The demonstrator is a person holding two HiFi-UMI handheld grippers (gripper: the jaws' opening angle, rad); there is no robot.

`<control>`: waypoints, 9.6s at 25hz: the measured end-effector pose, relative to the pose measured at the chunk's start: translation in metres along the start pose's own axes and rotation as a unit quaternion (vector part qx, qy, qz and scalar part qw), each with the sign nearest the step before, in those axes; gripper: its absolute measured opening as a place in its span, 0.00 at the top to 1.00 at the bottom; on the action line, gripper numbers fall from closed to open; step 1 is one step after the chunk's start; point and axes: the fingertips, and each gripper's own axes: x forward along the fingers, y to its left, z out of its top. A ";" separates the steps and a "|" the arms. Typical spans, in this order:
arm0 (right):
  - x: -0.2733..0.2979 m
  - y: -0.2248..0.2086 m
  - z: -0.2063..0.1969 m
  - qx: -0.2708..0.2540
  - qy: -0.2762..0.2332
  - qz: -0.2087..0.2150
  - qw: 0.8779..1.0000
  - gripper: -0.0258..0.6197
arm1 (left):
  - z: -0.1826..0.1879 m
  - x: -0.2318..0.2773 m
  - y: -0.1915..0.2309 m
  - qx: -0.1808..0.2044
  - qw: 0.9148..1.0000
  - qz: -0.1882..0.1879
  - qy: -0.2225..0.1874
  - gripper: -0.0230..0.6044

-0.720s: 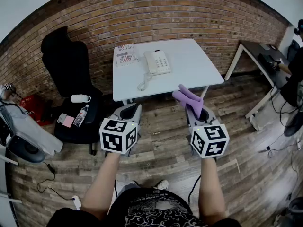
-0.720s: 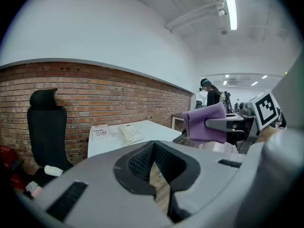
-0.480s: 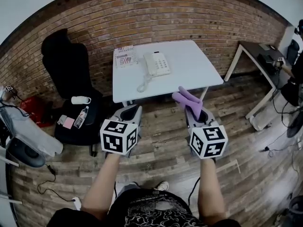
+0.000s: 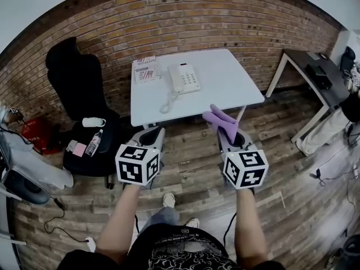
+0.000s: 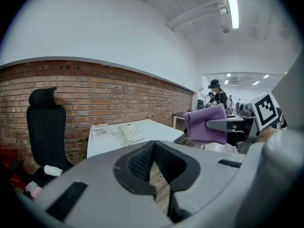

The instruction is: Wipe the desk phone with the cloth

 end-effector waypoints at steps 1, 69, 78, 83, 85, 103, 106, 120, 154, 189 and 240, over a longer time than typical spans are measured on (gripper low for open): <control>0.004 -0.003 0.000 0.000 0.002 0.000 1.000 0.89 | 0.001 0.005 0.001 -0.001 1.000 0.000 0.000 0.95; 0.553 -0.224 -0.015 -0.034 0.169 0.161 0.972 0.89 | 0.060 0.414 0.219 -0.113 0.983 0.135 0.056 0.95; 0.585 -0.225 -0.047 0.028 0.197 0.199 0.960 0.89 | 0.048 0.410 0.215 -0.135 0.969 0.198 0.059 0.95; 0.590 -0.216 -0.057 0.081 0.208 0.224 0.949 0.89 | 0.039 0.399 0.209 -0.143 0.961 0.228 0.060 0.95; 0.589 -0.212 -0.061 0.086 0.210 0.232 0.946 0.89 | 0.035 0.394 0.206 -0.146 0.958 0.237 0.061 0.95; 0.564 -0.205 -0.070 0.090 0.216 0.235 0.943 0.89 | 0.019 0.376 0.195 -0.157 0.955 0.242 0.062 0.95; 0.555 -0.202 -0.071 0.088 0.218 0.231 0.944 0.89 | 0.020 0.373 0.195 -0.159 0.959 0.230 0.047 0.95; 0.509 -0.188 -0.085 0.077 0.232 0.208 0.947 0.89 | 0.010 0.357 0.195 -0.151 0.968 0.194 0.046 0.95; 0.410 -0.138 -0.125 0.132 0.230 0.154 0.952 0.89 | 0.001 0.292 0.173 -0.121 0.984 0.129 0.021 0.95; 0.403 -0.017 -0.130 0.142 0.227 0.255 0.929 0.89 | -0.027 0.254 0.179 -0.140 0.980 0.137 0.025 0.95; 0.621 0.015 -0.053 -0.487 0.302 0.535 0.620 0.89 | -0.021 0.287 0.286 -0.238 0.922 0.306 -0.015 0.95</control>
